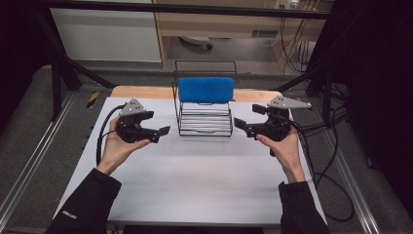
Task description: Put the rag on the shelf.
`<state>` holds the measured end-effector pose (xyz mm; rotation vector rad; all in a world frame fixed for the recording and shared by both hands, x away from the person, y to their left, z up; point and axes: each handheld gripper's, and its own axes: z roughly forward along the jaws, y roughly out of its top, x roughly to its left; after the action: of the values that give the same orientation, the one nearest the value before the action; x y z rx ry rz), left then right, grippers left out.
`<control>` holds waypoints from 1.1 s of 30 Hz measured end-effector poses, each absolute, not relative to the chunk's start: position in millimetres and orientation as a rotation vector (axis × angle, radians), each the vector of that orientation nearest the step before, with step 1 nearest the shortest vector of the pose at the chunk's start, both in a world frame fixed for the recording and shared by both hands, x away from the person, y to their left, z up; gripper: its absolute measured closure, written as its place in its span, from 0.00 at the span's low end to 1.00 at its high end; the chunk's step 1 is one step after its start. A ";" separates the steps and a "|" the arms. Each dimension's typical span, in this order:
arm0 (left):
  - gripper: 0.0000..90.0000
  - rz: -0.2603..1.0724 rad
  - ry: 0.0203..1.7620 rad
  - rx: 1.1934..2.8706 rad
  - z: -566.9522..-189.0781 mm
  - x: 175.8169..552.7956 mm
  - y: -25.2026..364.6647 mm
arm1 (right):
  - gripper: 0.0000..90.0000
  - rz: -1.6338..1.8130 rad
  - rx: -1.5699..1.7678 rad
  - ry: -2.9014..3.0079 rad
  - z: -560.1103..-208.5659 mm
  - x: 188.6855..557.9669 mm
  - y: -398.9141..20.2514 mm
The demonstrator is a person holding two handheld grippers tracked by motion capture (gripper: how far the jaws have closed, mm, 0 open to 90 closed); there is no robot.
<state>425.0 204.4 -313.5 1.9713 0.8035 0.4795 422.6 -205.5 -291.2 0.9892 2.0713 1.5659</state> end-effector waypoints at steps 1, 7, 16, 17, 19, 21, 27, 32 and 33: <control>0.15 0.481 0.812 1.978 -317.1 422.3 207.1 | 0.09 1.565 0.989 2.076 -294.8 420.9 -206.9; 0.09 0.495 0.861 1.995 -336.3 409.0 218.3 | 0.04 1.550 1.014 2.107 -315.8 411.2 -214.3; 0.08 0.457 0.894 1.989 -368.3 391.2 235.1 | 0.01 1.519 1.054 2.150 -346.0 396.9 -222.7; 0.08 0.452 0.899 1.989 -370.8 390.0 236.4 | 0.01 1.515 1.061 2.152 -349.8 395.5 -223.4; 0.08 0.447 0.911 1.984 -377.5 387.0 240.7 | 0.01 1.505 1.072 2.168 -356.5 393.5 -224.9; 0.08 0.441 0.918 1.982 -382.9 384.6 244.5 | 0.01 1.500 1.085 2.173 -365.1 391.1 -226.4; 0.09 0.432 0.929 1.969 -398.8 377.1 254.8 | 0.01 1.461 1.104 2.210 -387.0 384.2 -231.9; 0.09 0.423 0.942 1.970 -411.3 372.3 263.7 | 0.01 1.443 1.110 2.233 -403.1 377.3 -238.8; 0.09 0.424 0.942 1.977 -413.0 371.8 265.0 | 0.01 1.442 1.106 2.239 -406.6 375.9 -240.5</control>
<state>371.8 265.0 -413.0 1.9772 0.9423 0.4238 375.9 -240.5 -406.6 1.1062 2.2386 1.4424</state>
